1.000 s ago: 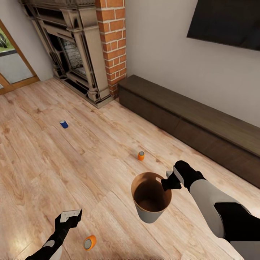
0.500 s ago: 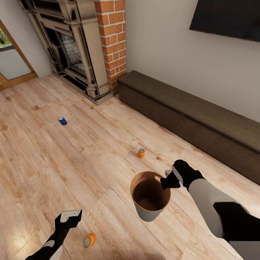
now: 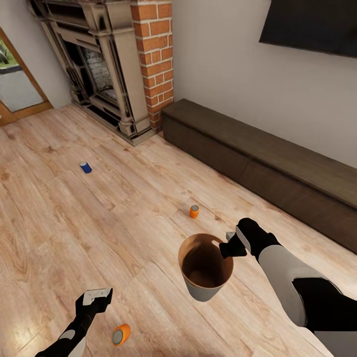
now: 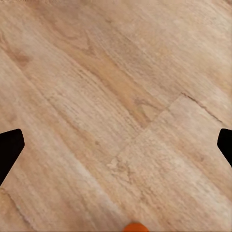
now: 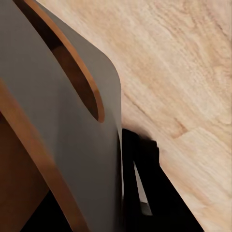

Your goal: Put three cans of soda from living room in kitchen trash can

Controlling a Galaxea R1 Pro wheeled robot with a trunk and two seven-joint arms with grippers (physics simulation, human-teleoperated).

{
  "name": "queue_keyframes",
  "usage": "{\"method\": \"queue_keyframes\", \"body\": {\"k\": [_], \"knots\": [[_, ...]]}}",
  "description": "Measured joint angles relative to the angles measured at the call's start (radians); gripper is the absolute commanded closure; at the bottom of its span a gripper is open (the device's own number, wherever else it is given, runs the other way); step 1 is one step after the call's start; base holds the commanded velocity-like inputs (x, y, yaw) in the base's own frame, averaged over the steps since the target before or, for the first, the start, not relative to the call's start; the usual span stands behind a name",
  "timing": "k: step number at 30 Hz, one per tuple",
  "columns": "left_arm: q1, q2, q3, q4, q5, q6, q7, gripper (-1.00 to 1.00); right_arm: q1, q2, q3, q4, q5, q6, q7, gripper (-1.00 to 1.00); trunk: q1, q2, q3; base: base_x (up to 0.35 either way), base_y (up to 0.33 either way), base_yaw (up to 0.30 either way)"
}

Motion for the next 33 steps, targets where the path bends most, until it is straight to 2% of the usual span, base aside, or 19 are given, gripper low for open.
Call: {"method": "queue_keyframes", "body": {"k": [11, 33], "knots": [[0.0, 0.001, 0.001, 0.001, 0.001, -0.001, 0.0, -1.0, 0.0, 0.001, -0.001, -0.039, -0.003, 0.0, 0.0, 1.0, 0.042, -0.077, -0.017, 0.0, 0.0, 0.0], [0.0, 0.002, 0.0, 0.002, 0.0, 0.0, 0.0, -1.0, 0.0, 0.002, -0.001, -0.041, -0.003, 0.0, 0.001, 1.0, 0.127, -0.231, -0.05, 0.0, 0.0, 0.0]]}}
